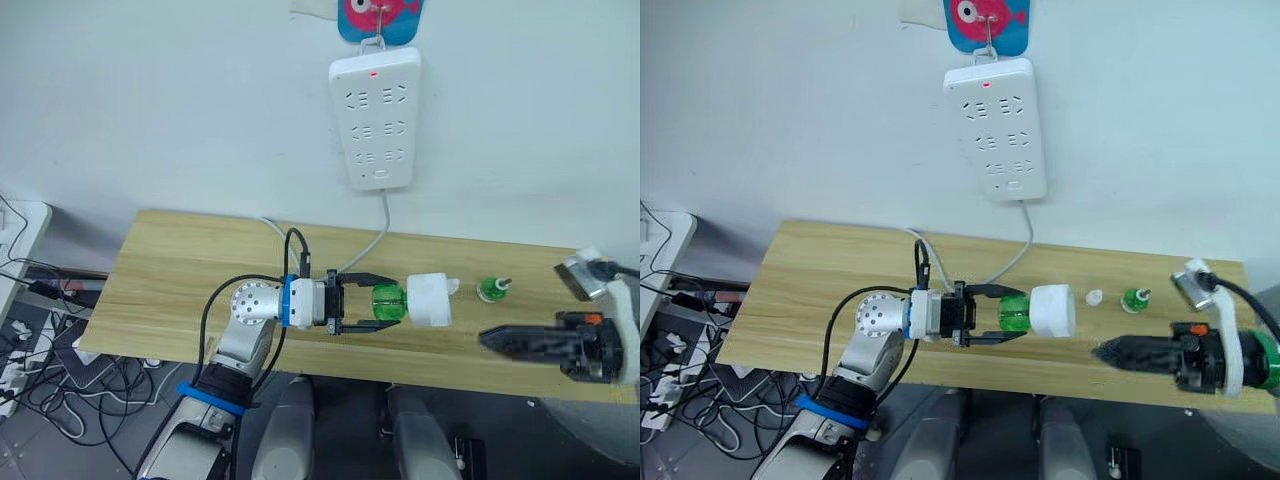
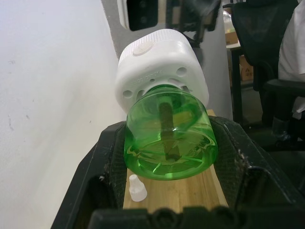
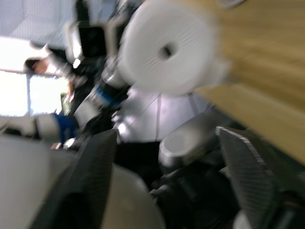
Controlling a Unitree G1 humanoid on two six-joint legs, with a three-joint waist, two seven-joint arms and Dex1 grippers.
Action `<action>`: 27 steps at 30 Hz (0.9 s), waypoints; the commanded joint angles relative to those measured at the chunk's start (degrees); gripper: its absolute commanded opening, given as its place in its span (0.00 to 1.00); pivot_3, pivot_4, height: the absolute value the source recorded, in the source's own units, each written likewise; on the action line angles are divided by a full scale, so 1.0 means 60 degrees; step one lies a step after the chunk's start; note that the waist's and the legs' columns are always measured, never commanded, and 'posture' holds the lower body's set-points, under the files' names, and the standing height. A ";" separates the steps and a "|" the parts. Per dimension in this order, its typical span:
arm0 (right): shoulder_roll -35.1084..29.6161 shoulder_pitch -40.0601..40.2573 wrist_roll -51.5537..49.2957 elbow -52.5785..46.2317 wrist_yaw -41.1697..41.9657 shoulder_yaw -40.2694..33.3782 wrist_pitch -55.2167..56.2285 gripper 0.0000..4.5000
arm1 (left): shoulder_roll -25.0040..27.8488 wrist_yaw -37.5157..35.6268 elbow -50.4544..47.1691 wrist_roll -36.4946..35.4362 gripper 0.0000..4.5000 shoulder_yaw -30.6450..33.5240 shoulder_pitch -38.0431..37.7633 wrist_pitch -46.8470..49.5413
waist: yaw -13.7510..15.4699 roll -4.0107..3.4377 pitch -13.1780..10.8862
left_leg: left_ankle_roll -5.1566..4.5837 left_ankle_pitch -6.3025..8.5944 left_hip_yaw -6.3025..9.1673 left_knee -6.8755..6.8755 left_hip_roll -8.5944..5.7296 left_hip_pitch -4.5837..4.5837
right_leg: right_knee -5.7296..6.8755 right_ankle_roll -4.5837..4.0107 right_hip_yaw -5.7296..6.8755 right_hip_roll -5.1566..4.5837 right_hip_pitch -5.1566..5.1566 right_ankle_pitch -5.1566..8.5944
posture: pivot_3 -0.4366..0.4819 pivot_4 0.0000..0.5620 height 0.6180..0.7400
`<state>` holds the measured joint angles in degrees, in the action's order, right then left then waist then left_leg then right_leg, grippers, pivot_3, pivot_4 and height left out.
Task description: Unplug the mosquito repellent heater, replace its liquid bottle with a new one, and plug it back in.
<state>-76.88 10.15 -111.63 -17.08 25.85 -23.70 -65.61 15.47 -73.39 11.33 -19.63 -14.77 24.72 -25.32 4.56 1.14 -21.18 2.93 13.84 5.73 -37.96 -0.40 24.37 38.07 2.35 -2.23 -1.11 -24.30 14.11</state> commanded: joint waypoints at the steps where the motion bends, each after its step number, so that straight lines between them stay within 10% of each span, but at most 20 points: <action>1: 0.0882 -0.0596 -0.0027 0.0258 -0.1802 0.0540 0.1054 0.48 | 0.0025 -0.0061 -0.0663 -0.0348 0.50 0.0023 -0.0142 0.0110 | -0.0007 0.0005 0.0003 | 0.0000 0.0000 0.0002 0.0000 0.0000 0.0000 | -0.0001 0.0000 0.0001 0.0001 0.0000 0.0000 | 0.68 0.56 1.00; 7: 0.2590 -0.2113 0.0372 0.0308 -0.3348 0.1825 0.1596 0.01 | 0.0169 -0.0159 -0.1018 -0.0548 0.50 0.0035 -0.0207 0.0460 | -0.0017 -0.0008 0.0017 | 0.0002 -0.0002 -0.0009 0.0000 0.0000 -0.0002 | 0.0004 0.0001 -0.0008 0.0002 -0.0005 -0.0001 | 0.69 0.53 1.00; 27: 0.2519 -0.0981 -0.0229 -0.2593 -0.2245 0.2041 0.1668 0.01 | 0.0038 -0.0192 -0.0571 -0.0274 0.50 0.0011 0.0019 0.0241 | -0.0014 -0.0013 0.0045 | -0.0010 -0.0010 -0.0007 -0.0002 0.0001 -0.0006 | 0.0004 -0.0007 -0.0007 0.0003 -0.0001 -0.0023 | 0.67 0.54 1.00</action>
<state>-61.09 3.90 -111.51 -30.29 10.66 -10.16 -57.26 16.25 -74.44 8.65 -21.29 -14.66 24.55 -22.66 4.48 1.06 -20.91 2.86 13.78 5.69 -37.98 -0.39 24.33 38.10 2.32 -2.27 -1.09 -24.30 13.96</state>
